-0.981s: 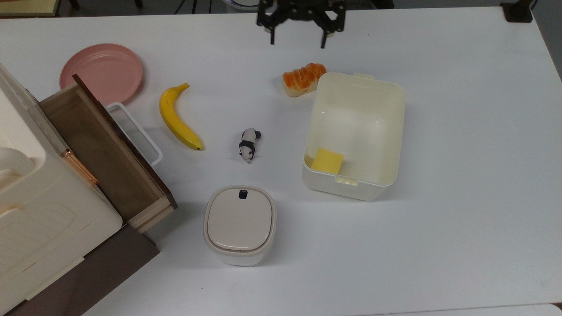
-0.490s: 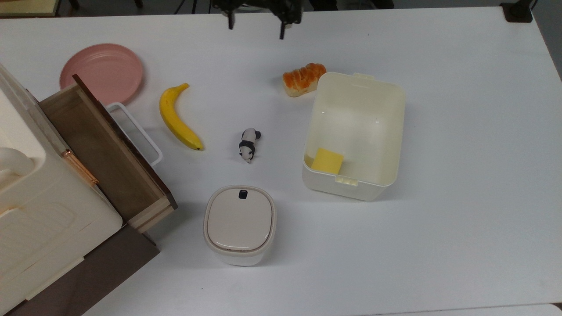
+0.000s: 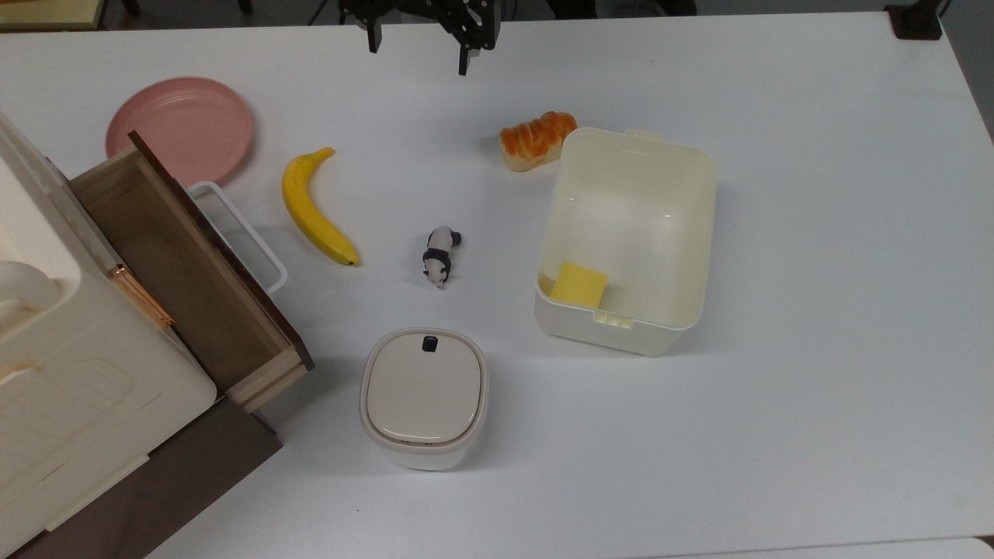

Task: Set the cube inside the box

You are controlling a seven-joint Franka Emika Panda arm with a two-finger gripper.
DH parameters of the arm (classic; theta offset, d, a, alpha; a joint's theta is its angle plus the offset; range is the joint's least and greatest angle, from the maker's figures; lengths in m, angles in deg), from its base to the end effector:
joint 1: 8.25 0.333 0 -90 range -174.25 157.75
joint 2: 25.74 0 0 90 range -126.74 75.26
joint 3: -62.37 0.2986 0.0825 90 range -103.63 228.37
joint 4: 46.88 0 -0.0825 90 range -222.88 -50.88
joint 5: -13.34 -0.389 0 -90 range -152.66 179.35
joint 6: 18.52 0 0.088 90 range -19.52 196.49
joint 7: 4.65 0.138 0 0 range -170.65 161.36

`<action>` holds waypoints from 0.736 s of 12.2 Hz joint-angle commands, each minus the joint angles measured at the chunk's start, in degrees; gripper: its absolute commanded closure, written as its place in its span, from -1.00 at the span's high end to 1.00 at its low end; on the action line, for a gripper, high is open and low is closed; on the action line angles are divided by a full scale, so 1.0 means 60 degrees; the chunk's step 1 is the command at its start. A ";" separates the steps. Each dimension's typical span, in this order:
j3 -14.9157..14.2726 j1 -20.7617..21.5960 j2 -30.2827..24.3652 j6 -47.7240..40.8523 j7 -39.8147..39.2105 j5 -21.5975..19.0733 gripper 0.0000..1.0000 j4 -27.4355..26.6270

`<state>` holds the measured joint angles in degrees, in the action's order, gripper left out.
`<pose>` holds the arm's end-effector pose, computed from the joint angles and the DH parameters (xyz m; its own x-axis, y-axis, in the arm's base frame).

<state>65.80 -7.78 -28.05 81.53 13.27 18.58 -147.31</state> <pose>0.5593 0.0275 0.5269 0.9724 -0.2255 0.0598 -0.2298 -0.9701 0.0782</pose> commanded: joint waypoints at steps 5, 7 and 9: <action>-0.0132 0.0010 -0.0025 0.0011 -0.0188 0.0079 1.00 -0.0049; -0.0147 -0.0092 0.0019 0.0025 -0.0188 0.0035 1.00 -0.0005; -0.0118 -0.0180 0.0048 0.0040 -0.0188 -0.0009 1.00 0.0010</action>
<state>65.27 -8.17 -27.81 81.53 13.26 18.59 -147.32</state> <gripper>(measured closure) 0.000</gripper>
